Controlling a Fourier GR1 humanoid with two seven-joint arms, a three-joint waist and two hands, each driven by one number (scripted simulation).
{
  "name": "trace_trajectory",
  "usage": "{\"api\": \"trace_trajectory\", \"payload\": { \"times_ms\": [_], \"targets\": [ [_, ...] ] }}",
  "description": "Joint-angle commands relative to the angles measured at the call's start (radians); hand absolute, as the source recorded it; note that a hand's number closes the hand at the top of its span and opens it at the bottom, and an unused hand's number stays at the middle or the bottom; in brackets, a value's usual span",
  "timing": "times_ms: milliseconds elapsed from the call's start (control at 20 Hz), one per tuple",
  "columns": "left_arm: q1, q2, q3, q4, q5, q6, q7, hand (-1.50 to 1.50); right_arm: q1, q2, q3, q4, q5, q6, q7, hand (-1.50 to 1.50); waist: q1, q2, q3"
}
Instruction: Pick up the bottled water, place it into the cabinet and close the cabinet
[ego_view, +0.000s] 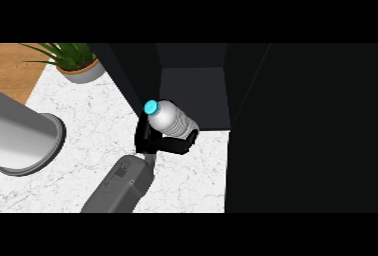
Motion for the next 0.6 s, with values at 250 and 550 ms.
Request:
{"api": "trace_trajectory", "payload": {
  "times_ms": [250,550],
  "targets": [
    [-0.298,0.000,-0.062,0.151,0.008,0.213,0.124,1.50,-0.014,-0.010,-0.094,-0.065,-0.142,0.017,0.045,-1.50,-0.013,0.009,0.000],
    [-0.422,0.000,-0.069,0.274,0.102,0.285,0.162,1.50,-0.078,0.007,-0.073,-0.053,-0.119,0.011,0.097,-1.50,-0.011,0.010,-0.001]
  ]
}}
